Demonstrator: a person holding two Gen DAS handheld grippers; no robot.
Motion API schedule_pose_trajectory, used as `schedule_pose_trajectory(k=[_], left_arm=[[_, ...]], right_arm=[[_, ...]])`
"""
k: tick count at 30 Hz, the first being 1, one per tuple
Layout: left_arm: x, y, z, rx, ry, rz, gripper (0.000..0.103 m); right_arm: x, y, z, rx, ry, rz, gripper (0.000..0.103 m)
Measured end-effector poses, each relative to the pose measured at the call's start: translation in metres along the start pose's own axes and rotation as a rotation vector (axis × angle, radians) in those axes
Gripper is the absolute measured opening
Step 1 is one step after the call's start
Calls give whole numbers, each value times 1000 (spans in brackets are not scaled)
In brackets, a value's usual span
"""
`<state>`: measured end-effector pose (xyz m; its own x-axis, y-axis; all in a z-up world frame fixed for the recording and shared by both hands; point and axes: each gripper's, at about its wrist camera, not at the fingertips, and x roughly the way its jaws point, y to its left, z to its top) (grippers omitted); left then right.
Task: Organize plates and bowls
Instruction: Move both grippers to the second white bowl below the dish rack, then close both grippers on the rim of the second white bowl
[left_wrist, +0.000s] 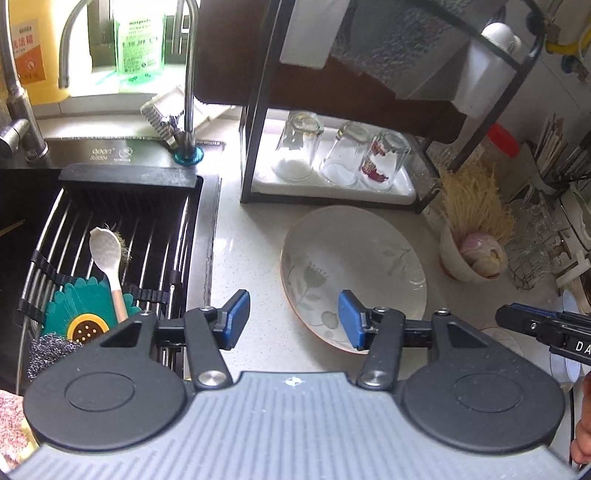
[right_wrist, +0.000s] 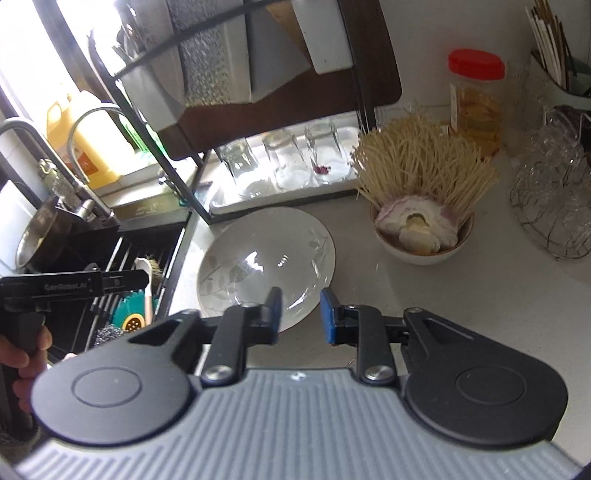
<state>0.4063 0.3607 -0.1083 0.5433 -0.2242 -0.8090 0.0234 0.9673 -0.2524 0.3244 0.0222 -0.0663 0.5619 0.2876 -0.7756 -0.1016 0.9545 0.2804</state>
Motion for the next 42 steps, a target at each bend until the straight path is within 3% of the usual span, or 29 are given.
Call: schedule_pose_trajectory(k=[1,2,7,24,34,42], left_arm=[[6,2,1,-4,10,-9,60],[11,5,1,-8,20,-16,60],[38,15,8,-43,60,-51,61],[121,32,48,32,179,-123,61],[145,43,55,10,187,-129,59],[154,46,58,3,184,-156,42]], right_arm=[[4,0,1,9,4,-1,55],[9,0,2,14,9,3,58],[34,-1,7,61,53,-10,57],[99,-18,18,188,129,-99,57],[122,-16,19,214,172,-130,53],[133,-7,19,173,195,-121,45]])
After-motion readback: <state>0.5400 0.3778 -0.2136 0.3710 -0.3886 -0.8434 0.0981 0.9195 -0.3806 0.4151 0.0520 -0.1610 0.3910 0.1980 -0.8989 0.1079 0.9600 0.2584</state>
